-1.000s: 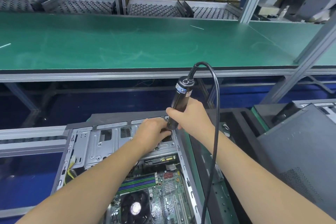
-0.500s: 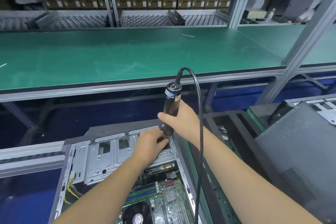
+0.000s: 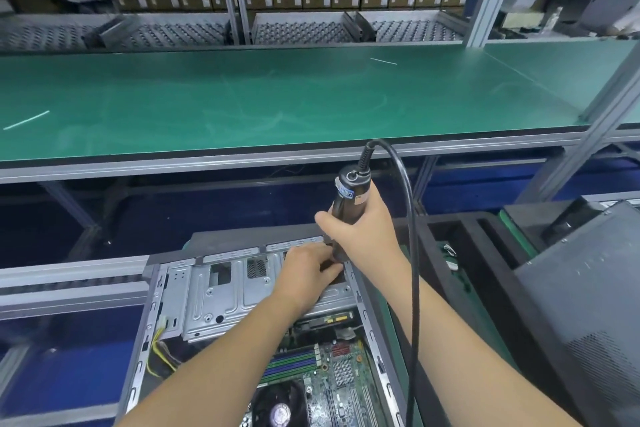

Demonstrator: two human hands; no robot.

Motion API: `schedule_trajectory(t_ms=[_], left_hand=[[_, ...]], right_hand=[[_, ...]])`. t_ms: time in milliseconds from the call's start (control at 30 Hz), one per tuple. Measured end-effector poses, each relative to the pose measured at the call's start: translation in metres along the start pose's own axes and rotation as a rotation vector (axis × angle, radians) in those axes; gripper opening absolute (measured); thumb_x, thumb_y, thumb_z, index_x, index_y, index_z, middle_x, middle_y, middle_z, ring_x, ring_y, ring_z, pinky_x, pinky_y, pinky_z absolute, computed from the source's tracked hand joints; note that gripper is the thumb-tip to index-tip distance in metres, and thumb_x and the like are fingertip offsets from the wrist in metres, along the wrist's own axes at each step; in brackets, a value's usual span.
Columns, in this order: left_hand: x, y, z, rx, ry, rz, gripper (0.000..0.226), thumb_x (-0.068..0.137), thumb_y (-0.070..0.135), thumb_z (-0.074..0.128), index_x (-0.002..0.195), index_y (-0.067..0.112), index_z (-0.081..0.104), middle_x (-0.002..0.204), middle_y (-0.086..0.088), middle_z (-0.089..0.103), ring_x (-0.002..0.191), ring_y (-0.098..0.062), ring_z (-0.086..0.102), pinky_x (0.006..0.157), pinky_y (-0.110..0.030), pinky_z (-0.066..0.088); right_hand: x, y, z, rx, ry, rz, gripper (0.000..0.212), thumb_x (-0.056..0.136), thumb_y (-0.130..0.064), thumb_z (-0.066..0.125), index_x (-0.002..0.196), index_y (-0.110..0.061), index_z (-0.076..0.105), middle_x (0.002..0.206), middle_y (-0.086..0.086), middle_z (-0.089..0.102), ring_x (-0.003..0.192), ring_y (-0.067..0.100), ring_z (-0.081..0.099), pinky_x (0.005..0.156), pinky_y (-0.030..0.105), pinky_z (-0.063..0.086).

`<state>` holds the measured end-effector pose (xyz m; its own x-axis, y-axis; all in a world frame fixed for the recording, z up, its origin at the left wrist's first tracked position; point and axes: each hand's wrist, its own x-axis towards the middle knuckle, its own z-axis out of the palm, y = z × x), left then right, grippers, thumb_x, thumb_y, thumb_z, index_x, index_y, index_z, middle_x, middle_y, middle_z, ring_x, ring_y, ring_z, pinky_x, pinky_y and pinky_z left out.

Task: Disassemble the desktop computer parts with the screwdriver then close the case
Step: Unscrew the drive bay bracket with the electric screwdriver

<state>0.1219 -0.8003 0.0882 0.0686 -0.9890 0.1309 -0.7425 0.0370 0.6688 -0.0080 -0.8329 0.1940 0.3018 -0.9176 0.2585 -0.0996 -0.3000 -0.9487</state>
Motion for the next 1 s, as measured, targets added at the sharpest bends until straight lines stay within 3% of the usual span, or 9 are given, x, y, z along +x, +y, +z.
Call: schedule_trajectory(t_ms=[233, 333, 433, 567, 633, 733, 800, 867, 1000], left_hand=[[0.0, -0.002, 0.0, 0.049, 0.024, -0.005, 0.019, 0.091, 0.03, 0.07, 0.078, 0.036, 0.057, 0.08, 0.016, 0.062, 0.079, -0.008, 0.057, 0.077, -0.031, 0.049], [-0.002, 0.004, -0.007, -0.002, -0.011, -0.017, 0.017, 0.089, 0.023, 0.068, 0.075, 0.026, 0.06, 0.082, 0.01, 0.061, 0.081, -0.012, 0.057, 0.077, -0.036, 0.05], [-0.014, 0.019, -0.023, -0.103, 0.094, -0.098, 0.017, 0.093, 0.015, 0.057, 0.096, 0.024, 0.072, 0.098, 0.011, 0.062, 0.095, -0.009, 0.057, 0.084, -0.029, 0.05], [-0.072, 0.044, -0.028, -0.733, 0.497, -0.724, 0.022, 0.094, 0.02, 0.049, 0.092, 0.027, 0.07, 0.086, 0.01, 0.066, 0.081, -0.014, 0.06, 0.071, -0.034, 0.048], [-0.108, 0.054, -0.014, -1.015, 0.468, -1.039, 0.014, 0.098, 0.019, 0.052, 0.097, 0.013, 0.064, 0.089, -0.005, 0.062, 0.081, -0.02, 0.058, 0.075, -0.037, 0.049], [-0.126, 0.058, 0.0, -1.377, 0.433, -1.236, 0.016, 0.102, 0.013, 0.046, 0.089, 0.007, 0.054, 0.075, -0.01, 0.046, 0.067, -0.023, 0.048, 0.069, -0.035, 0.047], [-0.12, 0.059, 0.007, -1.615, 0.466, -1.27, 0.028, 0.107, 0.02, 0.041, 0.12, 0.001, 0.054, 0.109, -0.027, 0.057, 0.105, -0.035, 0.06, 0.097, -0.045, 0.05], [-0.111, 0.059, 0.011, -1.843, 0.562, -1.257, 0.059, 0.108, 0.031, 0.038, 0.156, 0.0, 0.025, 0.154, -0.03, 0.036, 0.143, -0.041, 0.038, 0.12, -0.052, 0.031], [-0.099, 0.054, 0.03, -2.049, 0.612, -1.113, 0.095, 0.096, 0.047, 0.058, 0.162, 0.015, -0.001, 0.167, -0.021, 0.01, 0.152, -0.041, 0.021, 0.122, -0.056, 0.025]], right_hand=[[0.014, 0.005, 0.0, -0.087, -0.069, 0.101, 0.035, 0.062, -0.055, 0.074, 0.087, -0.033, 0.06, 0.08, -0.006, 0.066, 0.073, 0.002, 0.064, 0.063, 0.019, 0.049], [0.017, 0.01, 0.002, -0.083, -0.066, 0.096, 0.029, 0.065, -0.052, 0.077, 0.082, -0.036, 0.06, 0.082, -0.005, 0.067, 0.072, 0.003, 0.064, 0.063, 0.021, 0.05], [0.019, 0.012, 0.0, -0.096, -0.067, 0.104, 0.03, 0.066, -0.055, 0.078, 0.087, -0.042, 0.06, 0.084, -0.01, 0.067, 0.079, 0.003, 0.066, 0.063, 0.02, 0.051], [0.021, 0.012, -0.003, -0.077, -0.08, 0.114, 0.034, 0.068, -0.053, 0.079, 0.087, -0.032, 0.061, 0.082, -0.006, 0.068, 0.071, 0.004, 0.068, 0.056, 0.019, 0.054], [0.021, 0.012, -0.005, -0.059, -0.087, 0.127, 0.039, 0.067, -0.054, 0.079, 0.09, -0.029, 0.061, 0.08, -0.006, 0.068, 0.068, 0.004, 0.068, 0.053, 0.017, 0.054], [0.024, 0.011, -0.006, -0.081, -0.086, 0.153, 0.044, 0.064, -0.06, 0.076, 0.094, -0.032, 0.062, 0.084, -0.015, 0.068, 0.079, 0.001, 0.068, 0.061, 0.019, 0.052], [0.025, 0.011, -0.005, -0.082, -0.092, 0.17, 0.046, 0.062, -0.062, 0.075, 0.096, -0.033, 0.063, 0.083, -0.016, 0.068, 0.08, 0.004, 0.069, 0.064, 0.019, 0.051], [0.023, 0.01, -0.005, -0.082, -0.099, 0.183, 0.048, 0.061, -0.063, 0.074, 0.097, -0.034, 0.062, 0.083, -0.016, 0.068, 0.081, 0.006, 0.069, 0.063, 0.018, 0.051], [0.02, 0.006, -0.004, -0.08, -0.118, 0.176, 0.045, 0.062, -0.06, 0.075, 0.094, -0.031, 0.062, 0.082, -0.013, 0.067, 0.079, 0.001, 0.068, 0.06, 0.016, 0.05]])
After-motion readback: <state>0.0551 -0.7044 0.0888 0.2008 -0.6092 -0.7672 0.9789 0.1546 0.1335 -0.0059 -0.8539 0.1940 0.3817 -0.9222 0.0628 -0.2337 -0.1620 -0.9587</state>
